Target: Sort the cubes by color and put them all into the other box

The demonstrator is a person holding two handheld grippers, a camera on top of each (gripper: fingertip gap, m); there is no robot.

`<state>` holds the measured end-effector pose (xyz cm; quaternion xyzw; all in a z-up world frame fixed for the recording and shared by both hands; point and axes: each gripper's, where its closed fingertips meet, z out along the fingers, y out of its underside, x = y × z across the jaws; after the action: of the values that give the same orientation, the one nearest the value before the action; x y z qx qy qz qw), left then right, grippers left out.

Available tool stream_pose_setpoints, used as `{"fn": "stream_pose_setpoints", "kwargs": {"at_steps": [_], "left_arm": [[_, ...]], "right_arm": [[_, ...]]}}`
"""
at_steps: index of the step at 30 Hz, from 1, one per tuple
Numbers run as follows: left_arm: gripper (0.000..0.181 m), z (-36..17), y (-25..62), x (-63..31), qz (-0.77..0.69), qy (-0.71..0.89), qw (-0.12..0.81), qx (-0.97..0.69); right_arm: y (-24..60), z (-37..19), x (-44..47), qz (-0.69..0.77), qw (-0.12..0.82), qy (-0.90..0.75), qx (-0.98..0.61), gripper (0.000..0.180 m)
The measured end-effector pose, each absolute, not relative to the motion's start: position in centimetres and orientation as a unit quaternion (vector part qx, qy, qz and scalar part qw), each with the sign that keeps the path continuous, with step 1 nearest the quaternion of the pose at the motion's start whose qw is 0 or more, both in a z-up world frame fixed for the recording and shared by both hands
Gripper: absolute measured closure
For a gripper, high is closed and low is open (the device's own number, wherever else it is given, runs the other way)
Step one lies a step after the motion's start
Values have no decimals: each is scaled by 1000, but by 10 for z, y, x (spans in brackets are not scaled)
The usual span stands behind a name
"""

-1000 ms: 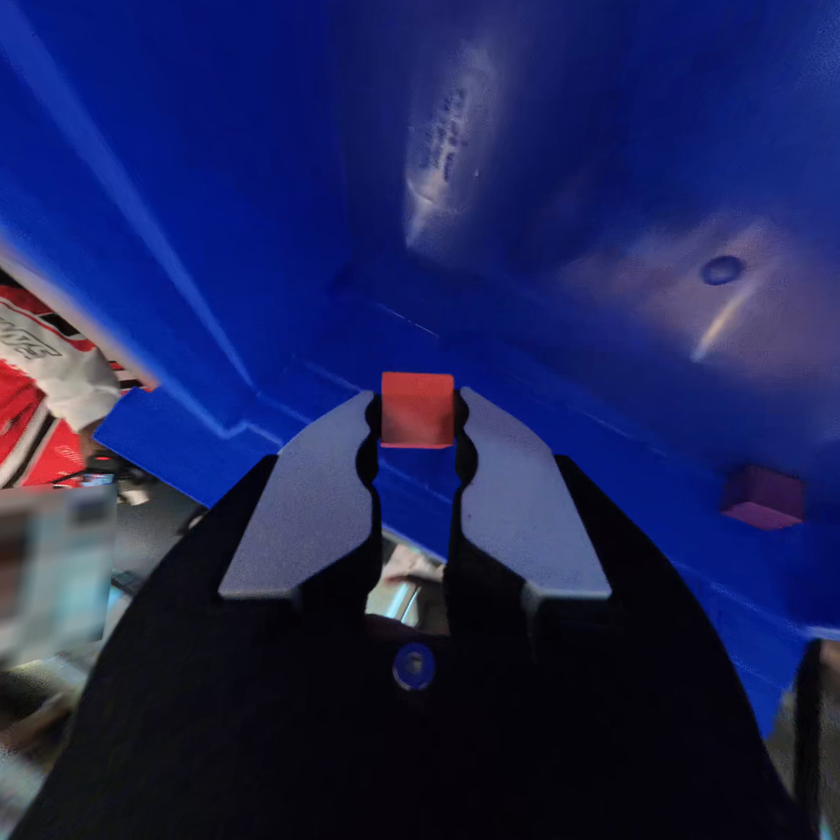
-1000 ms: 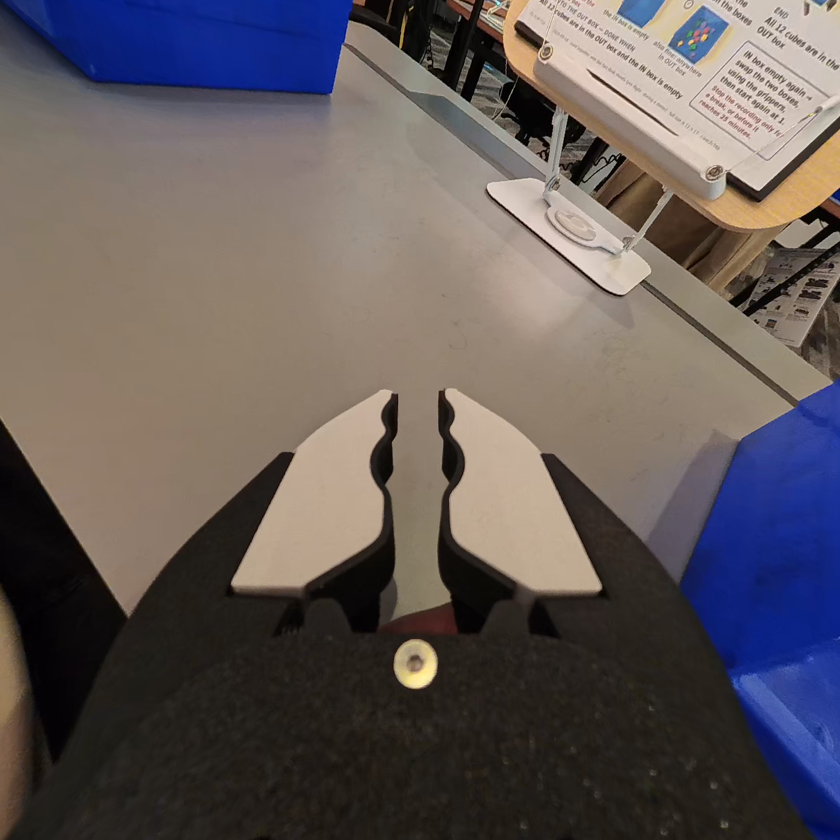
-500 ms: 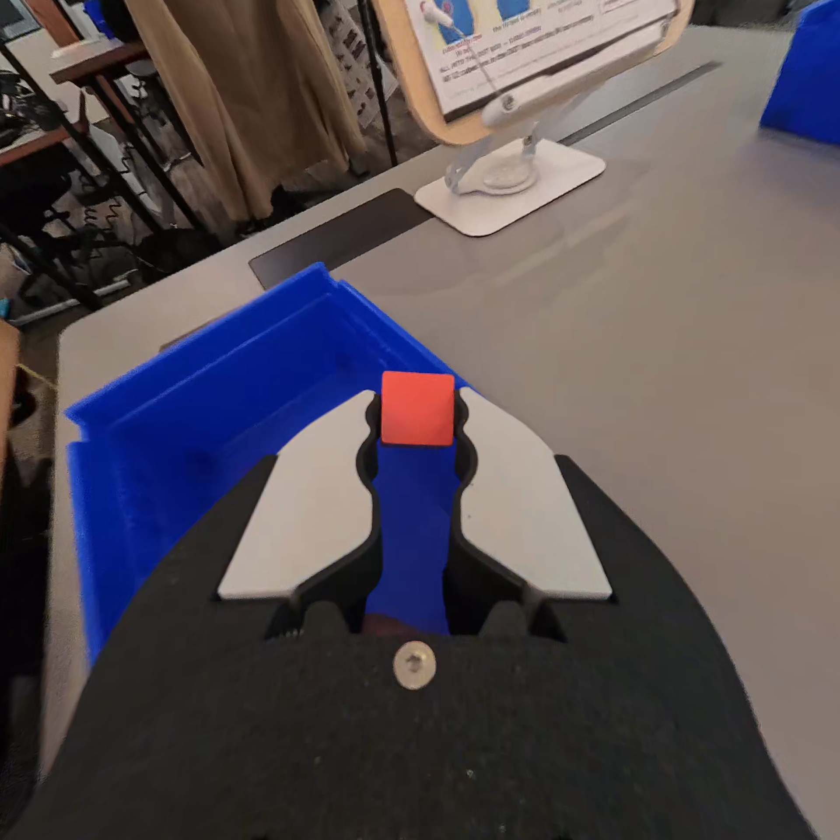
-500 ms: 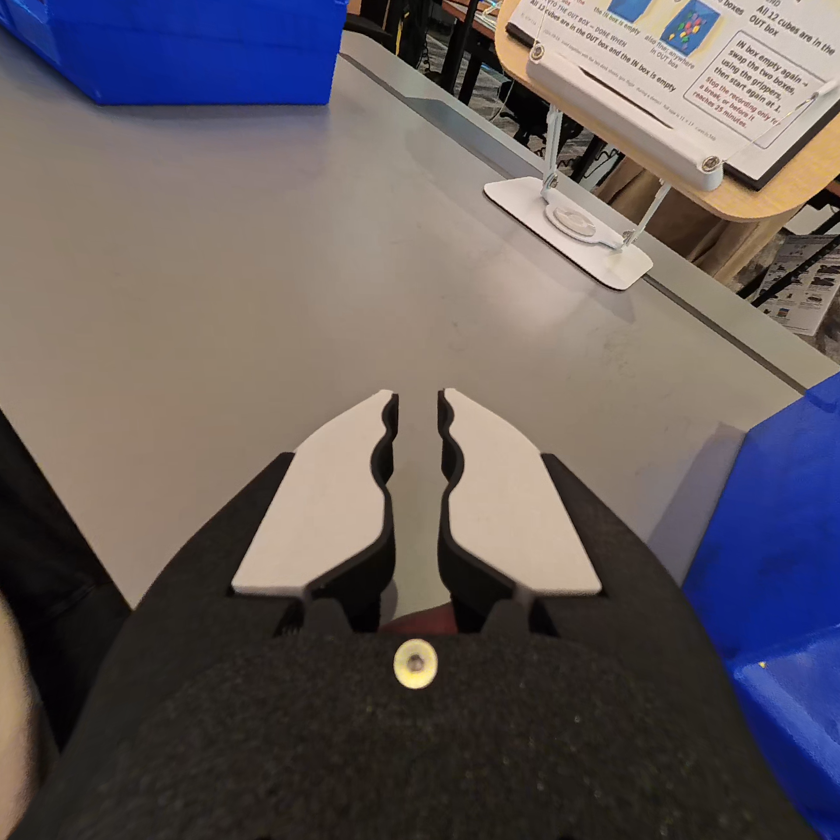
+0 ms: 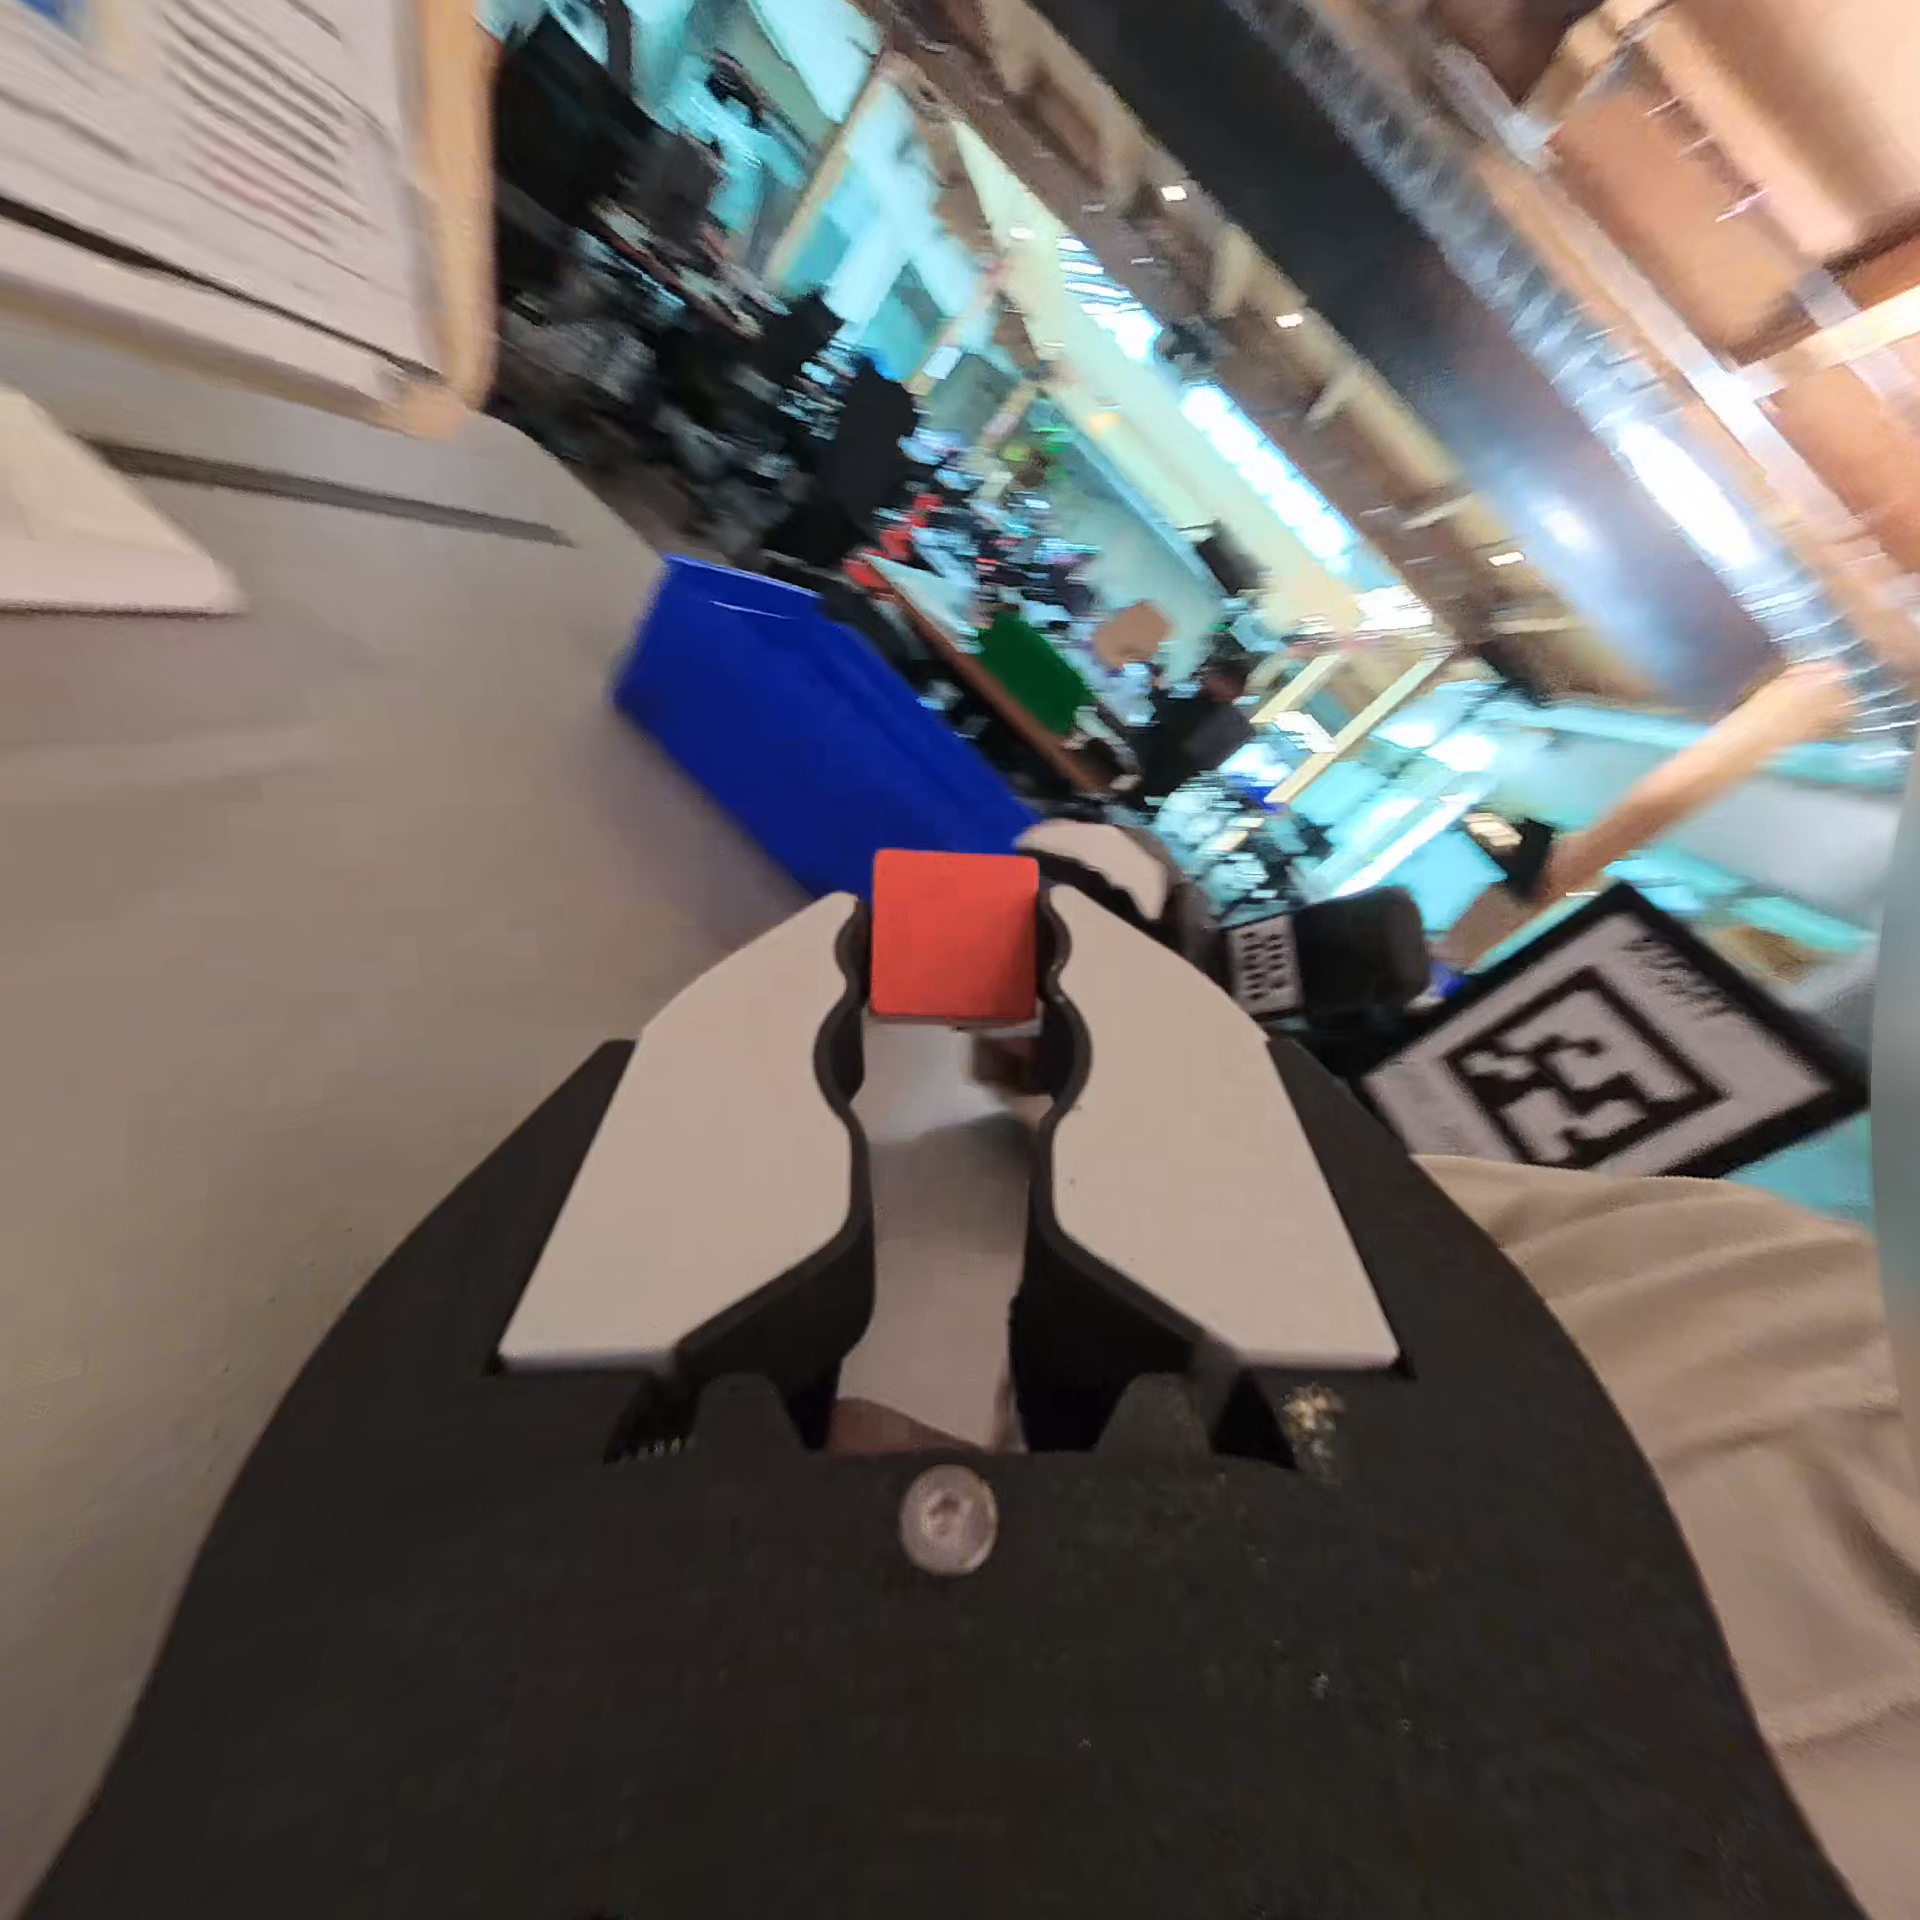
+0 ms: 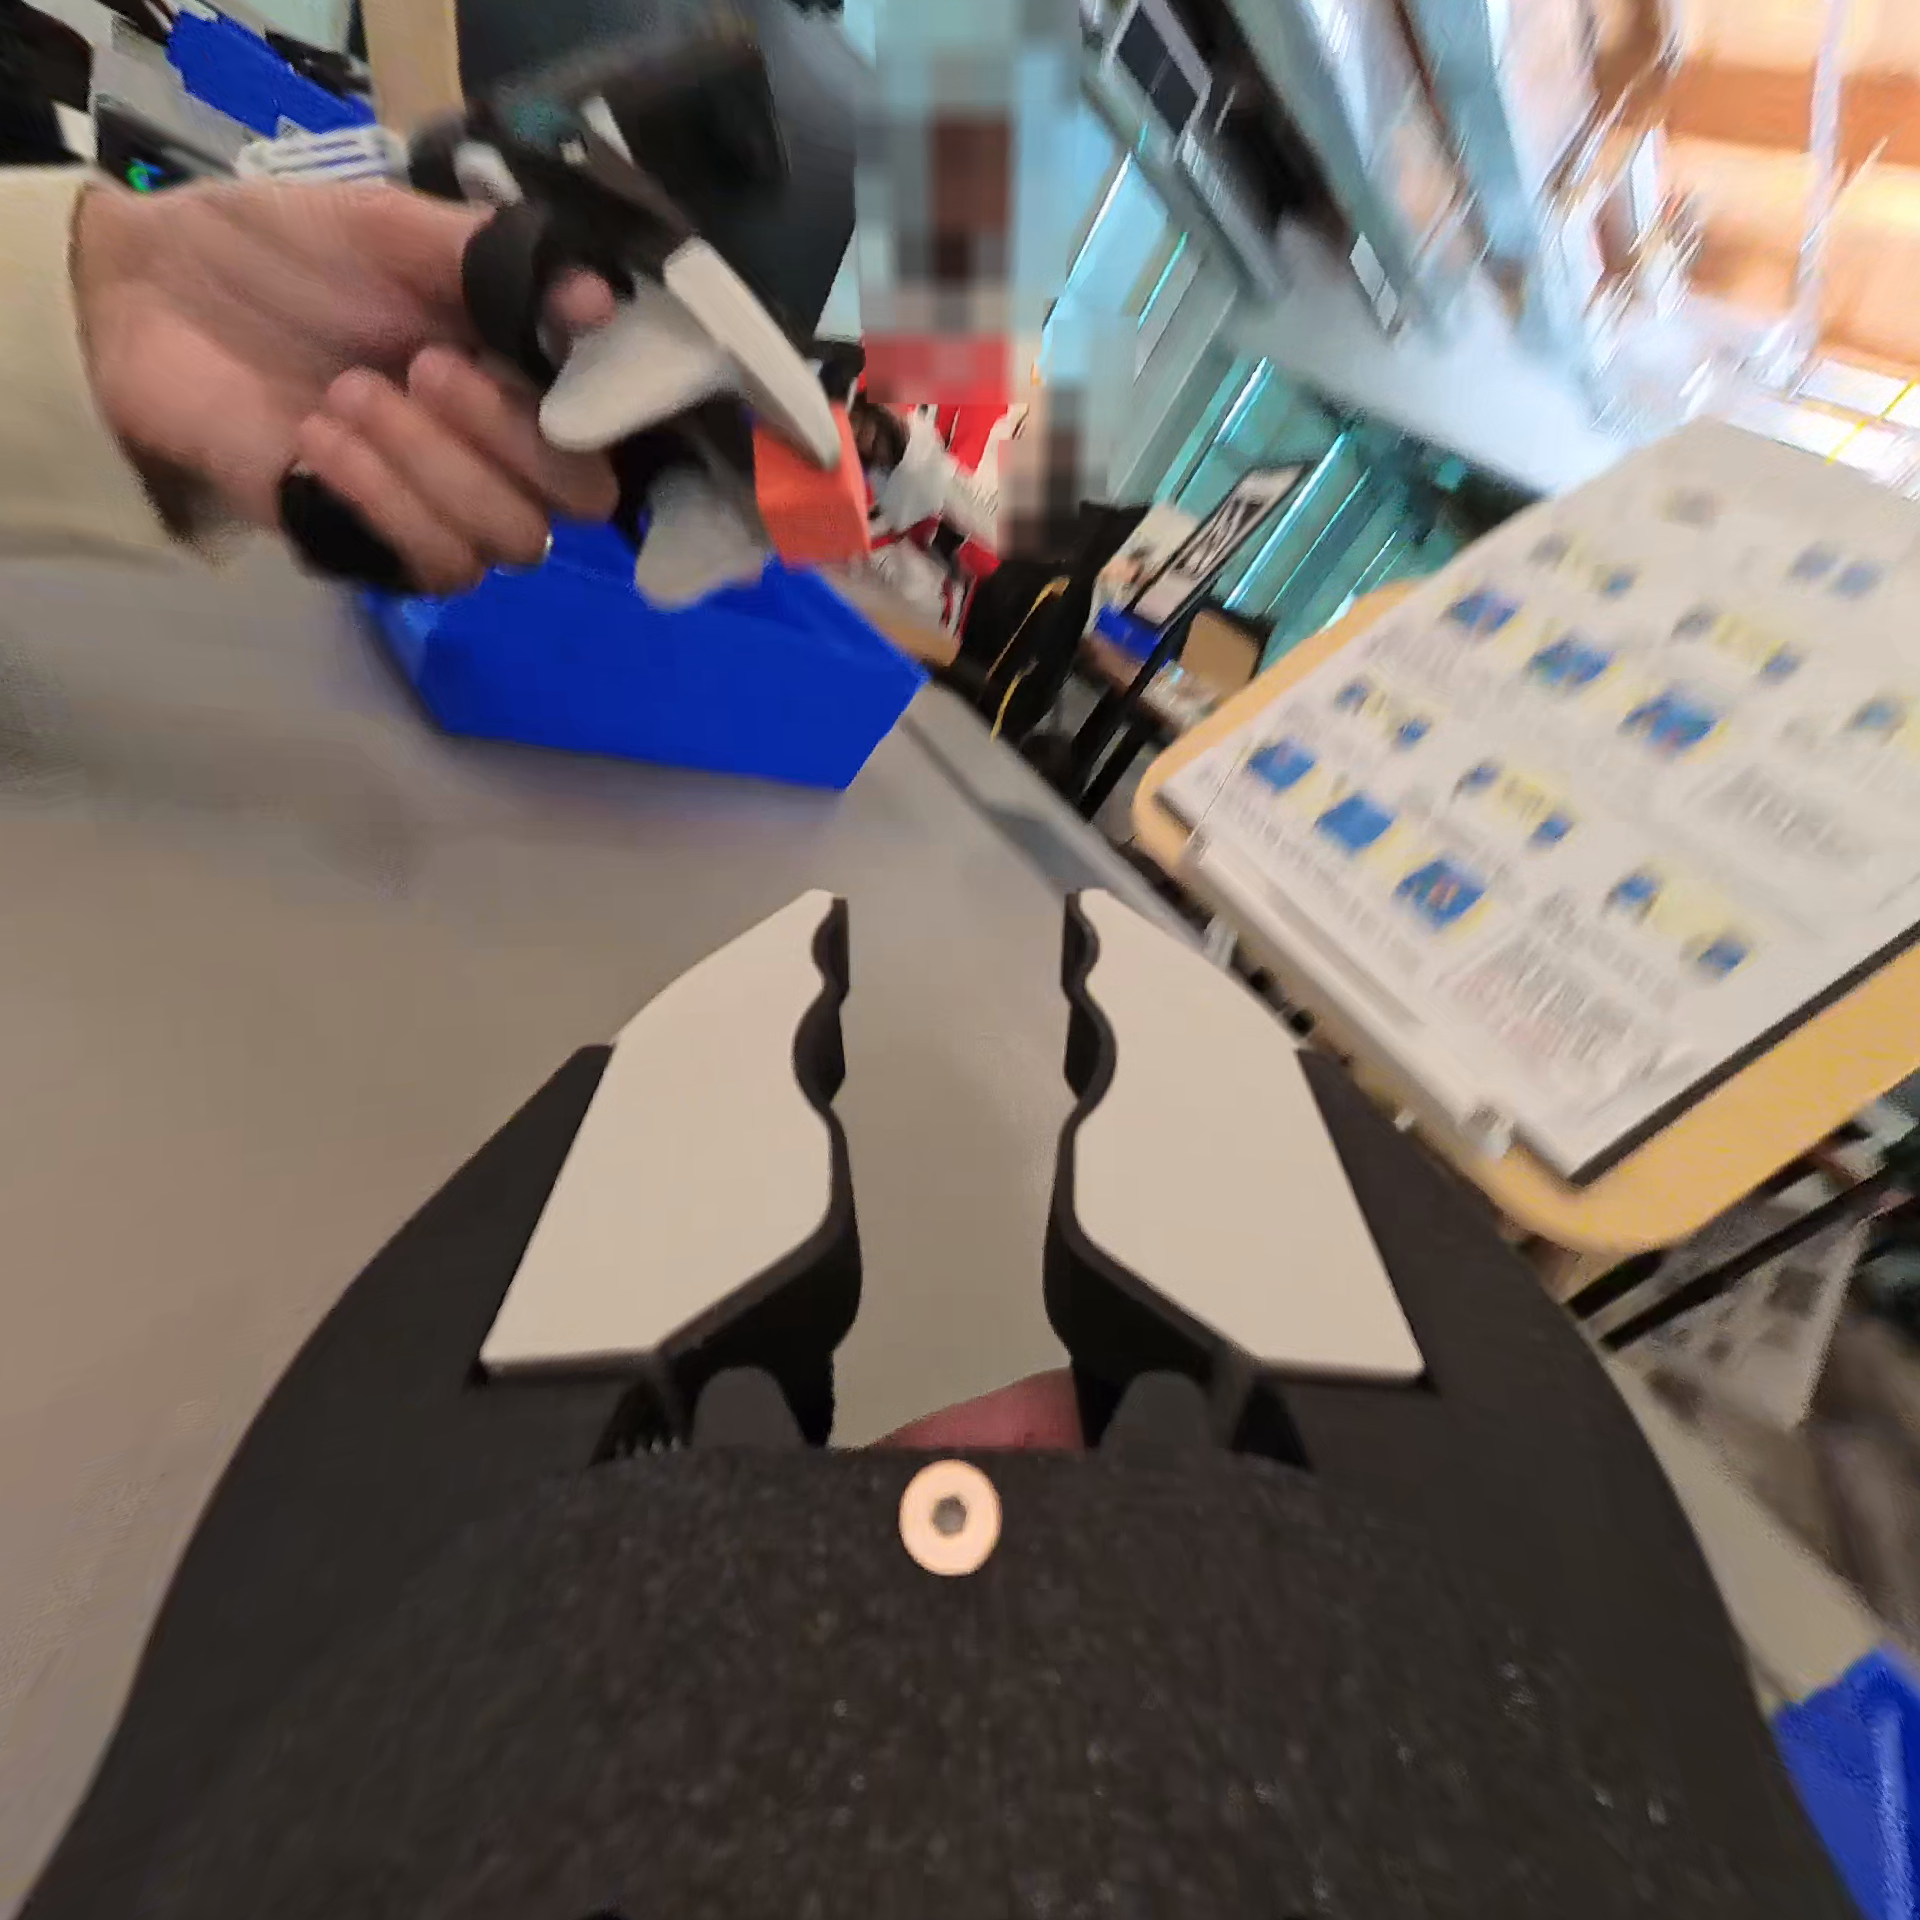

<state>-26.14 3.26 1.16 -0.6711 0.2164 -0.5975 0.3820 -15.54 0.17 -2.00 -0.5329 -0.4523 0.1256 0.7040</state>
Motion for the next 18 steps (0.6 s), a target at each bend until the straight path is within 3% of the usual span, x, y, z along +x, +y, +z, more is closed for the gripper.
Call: {"fn": "stream_pose_setpoints", "kwargs": {"at_steps": [7, 11, 13, 15, 18], "left_arm": [[151, -2, 1, -166, -719, 230, 231, -614], [151, -12, -4, -153, -749, 211, 187, -600], [151, -11, -12, -155, -749, 230, 195, -591], [138, -4, -27, -166, -743, 263, 210, -579], [132, -11, -40, -194, -660, 303, 303, -617]], "right_arm": [[17, -8, -185, 96, 728, -484, -476, 139], [6, -9, -185, 114, 743, -474, -459, 150], [1, -9, -182, 111, 737, -480, -463, 150], [-9, -1, -170, 119, 753, -457, -459, 150], [-26, -6, -141, 122, 763, -415, -481, 150]]}}
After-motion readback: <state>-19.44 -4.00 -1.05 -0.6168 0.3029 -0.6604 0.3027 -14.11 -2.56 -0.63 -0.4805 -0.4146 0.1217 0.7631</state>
